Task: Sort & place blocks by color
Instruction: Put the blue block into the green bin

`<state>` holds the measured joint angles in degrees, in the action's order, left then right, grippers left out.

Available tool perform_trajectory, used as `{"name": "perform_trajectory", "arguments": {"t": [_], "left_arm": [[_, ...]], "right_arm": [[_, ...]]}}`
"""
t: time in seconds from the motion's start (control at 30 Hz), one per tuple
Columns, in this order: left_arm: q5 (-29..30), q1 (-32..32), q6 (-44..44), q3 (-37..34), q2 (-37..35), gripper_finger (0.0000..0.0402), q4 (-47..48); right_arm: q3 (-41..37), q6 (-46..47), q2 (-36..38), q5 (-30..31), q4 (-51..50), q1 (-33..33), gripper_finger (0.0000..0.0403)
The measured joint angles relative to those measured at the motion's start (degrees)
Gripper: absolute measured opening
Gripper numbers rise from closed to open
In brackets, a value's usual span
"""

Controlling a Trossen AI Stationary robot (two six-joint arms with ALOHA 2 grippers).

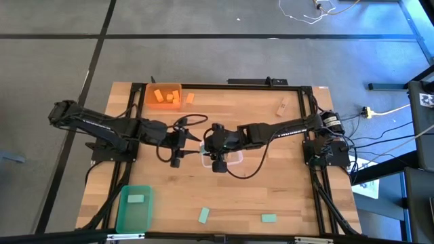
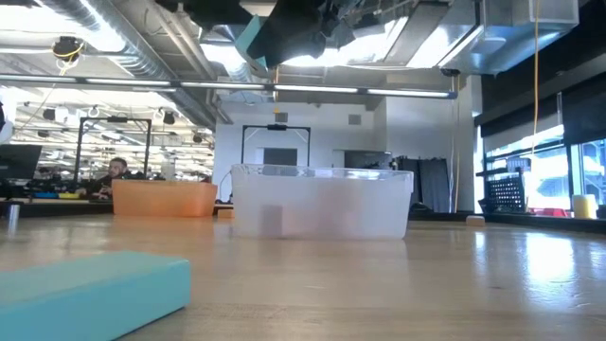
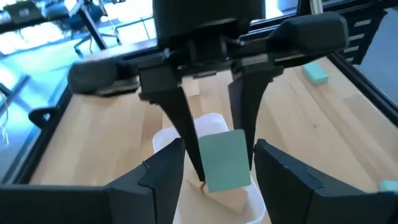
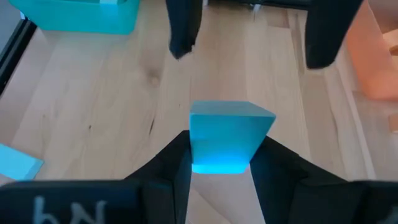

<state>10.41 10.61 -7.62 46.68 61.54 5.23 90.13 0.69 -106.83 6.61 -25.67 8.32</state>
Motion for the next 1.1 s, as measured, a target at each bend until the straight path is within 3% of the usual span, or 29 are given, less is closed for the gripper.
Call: {"name": "perform_trajectory", "arguments": {"t": [0.17,0.63,0.83,1.1], "left_arm": [[0.00,-0.02,6.39,0.00,0.01,0.0183,0.01],[2.68,0.44,11.51,0.00,1.16,0.0183,-2.11],[2.77,0.44,11.51,0.00,1.55,0.0183,-2.10],[7.36,1.33,7.44,0.01,5.52,0.0183,-2.57]], "right_arm": [[0.00,-0.90,0.00,-0.02,0.07,0.00,0.0129],[-0.02,-1.55,0.00,1.92,0.20,0.00,0.0129],[-0.02,-2.69,0.00,1.95,0.20,0.00,0.0129],[-0.20,-3.16,0.04,1.90,-1.03,0.00,0.0129]]}}
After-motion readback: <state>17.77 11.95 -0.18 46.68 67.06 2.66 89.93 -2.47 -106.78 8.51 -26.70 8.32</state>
